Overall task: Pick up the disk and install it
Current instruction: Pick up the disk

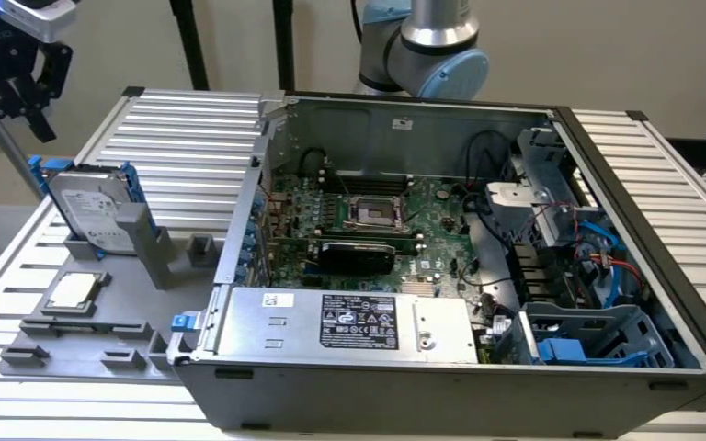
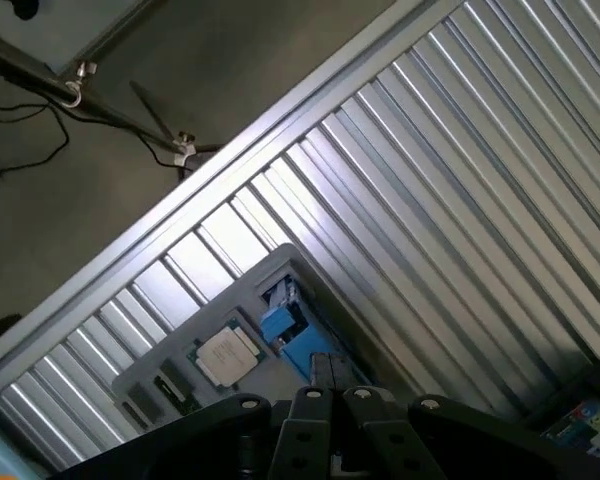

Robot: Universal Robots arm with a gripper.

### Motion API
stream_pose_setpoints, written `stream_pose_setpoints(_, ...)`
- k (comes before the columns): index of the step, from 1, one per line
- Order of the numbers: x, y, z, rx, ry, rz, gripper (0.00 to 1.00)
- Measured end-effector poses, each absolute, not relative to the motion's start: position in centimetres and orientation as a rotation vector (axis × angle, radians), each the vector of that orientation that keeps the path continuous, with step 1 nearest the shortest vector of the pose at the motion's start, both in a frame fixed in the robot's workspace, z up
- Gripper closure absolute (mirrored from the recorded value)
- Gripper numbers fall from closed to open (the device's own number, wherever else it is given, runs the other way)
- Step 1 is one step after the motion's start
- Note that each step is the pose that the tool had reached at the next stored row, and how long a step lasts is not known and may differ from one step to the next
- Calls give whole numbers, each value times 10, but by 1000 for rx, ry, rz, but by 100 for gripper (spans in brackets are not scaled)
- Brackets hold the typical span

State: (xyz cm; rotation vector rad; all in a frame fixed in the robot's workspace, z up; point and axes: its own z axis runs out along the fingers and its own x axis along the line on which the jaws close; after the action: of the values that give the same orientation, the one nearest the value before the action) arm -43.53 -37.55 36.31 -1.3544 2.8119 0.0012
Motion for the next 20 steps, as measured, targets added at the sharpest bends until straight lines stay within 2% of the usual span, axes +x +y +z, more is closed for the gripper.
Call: stream_pose_setpoints(20, -435, -376, 362, -1841, 2521, 7, 89)
